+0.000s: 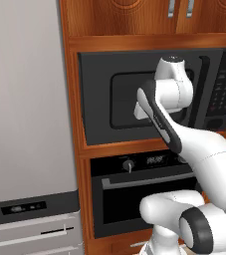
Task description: Take the baked cake out of the oven and place it on the plate for cooling. Then close the oven door.
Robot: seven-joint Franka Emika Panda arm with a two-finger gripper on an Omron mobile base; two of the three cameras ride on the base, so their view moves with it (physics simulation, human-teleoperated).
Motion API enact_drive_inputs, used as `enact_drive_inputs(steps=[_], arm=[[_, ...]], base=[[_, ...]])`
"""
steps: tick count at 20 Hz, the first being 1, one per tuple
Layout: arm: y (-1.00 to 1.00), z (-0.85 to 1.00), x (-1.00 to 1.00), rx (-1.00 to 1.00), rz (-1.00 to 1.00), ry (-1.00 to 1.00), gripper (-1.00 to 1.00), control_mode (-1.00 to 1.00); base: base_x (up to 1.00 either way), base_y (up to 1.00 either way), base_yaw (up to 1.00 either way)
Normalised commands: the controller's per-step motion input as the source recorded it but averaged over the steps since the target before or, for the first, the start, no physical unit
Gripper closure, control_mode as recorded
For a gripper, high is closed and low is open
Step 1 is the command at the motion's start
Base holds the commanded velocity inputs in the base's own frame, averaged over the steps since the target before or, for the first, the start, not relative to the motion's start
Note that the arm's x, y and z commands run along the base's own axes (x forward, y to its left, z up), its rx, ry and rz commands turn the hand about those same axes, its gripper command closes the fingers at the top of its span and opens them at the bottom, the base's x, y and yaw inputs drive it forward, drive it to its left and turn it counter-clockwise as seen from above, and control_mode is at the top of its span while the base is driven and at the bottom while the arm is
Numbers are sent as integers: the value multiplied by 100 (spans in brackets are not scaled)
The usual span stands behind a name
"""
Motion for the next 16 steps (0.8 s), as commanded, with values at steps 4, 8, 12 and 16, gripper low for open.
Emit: enact_drive_inputs(steps=[4,8,12,16], arm=[[0,0,-8,0,0,0,-100,-100],[-5,0,-37,0,0,-10,-100,-100],[-11,0,-50,2,0,-18,-100,-100],[-12,0,-50,1,0,-17,-100,-100]], base=[[0,0,0],[0,0,0],[0,0,0],[0,0,0]])
